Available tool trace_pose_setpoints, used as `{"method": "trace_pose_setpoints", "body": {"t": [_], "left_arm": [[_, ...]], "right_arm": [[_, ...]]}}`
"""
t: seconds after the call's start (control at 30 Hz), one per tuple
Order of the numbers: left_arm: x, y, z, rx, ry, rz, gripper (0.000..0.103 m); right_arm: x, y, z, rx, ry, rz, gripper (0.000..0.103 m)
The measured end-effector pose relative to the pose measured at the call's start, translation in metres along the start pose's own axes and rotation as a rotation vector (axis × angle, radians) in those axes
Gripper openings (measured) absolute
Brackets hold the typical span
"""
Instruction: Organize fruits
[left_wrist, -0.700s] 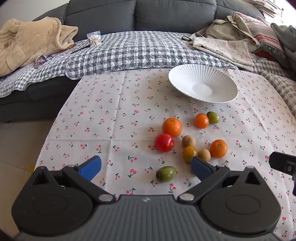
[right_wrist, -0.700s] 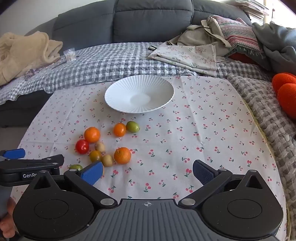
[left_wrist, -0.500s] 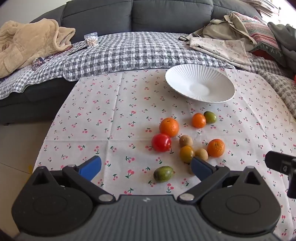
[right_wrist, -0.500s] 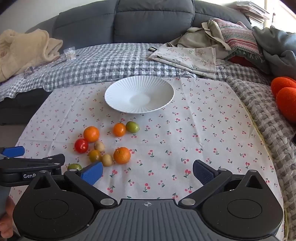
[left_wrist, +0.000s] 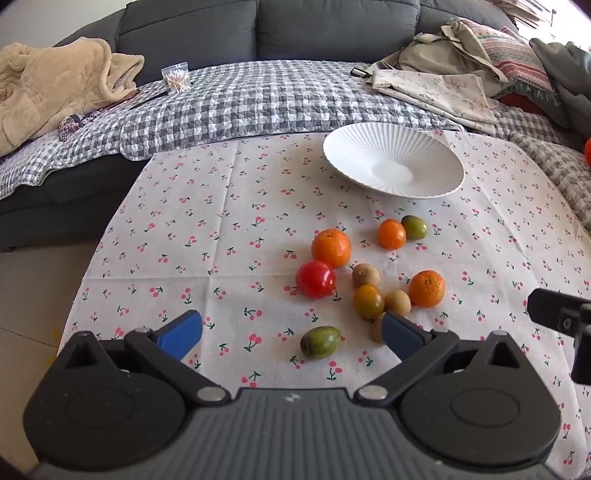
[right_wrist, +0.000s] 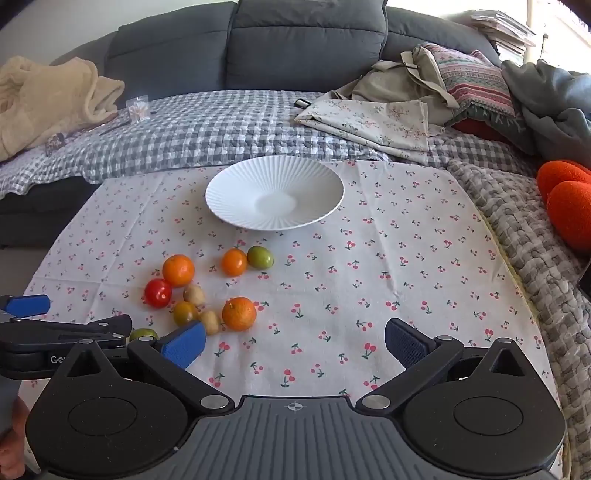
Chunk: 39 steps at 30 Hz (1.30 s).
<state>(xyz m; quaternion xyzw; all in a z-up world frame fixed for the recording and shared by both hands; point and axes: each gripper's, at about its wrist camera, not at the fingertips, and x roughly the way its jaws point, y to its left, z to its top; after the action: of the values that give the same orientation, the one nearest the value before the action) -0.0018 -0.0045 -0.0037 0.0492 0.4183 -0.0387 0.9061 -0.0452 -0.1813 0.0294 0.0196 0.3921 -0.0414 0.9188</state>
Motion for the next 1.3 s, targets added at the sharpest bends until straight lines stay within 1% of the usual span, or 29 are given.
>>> {"method": "trace_pose_setpoints", "body": {"t": [0.13, 0.43, 0.6, 0.8, 1.3], "left_arm": [[-0.0002, 0.0001, -0.0004, 0.001, 0.0, -0.013, 0.102], [0.0005, -0.0009, -0.0028, 0.002, 0.004, -0.028, 0.102], [-0.0007, -0.001, -0.003, -0.001, 0.004, -0.061, 0.102], [0.0, -0.0024, -0.005, -0.004, 0.015, -0.082, 0.102], [0.0022, -0.0037, -0.0064, 0.007, 0.015, -0.084, 0.102]], "right_arm": [[0.002, -0.0001, 0.0006, 0.01, 0.014, 0.021, 0.103], [0.0022, 0.0012, 0.001, -0.01, 0.005, 0.026, 0.103], [0.0028, 0.0015, 0.0001, -0.013, 0.004, 0.035, 0.103], [0.001, 0.0021, 0.0, -0.016, -0.006, 0.04, 0.103], [0.0018, 0.003, -0.0025, -0.022, -0.021, 0.037, 0.103]]}}
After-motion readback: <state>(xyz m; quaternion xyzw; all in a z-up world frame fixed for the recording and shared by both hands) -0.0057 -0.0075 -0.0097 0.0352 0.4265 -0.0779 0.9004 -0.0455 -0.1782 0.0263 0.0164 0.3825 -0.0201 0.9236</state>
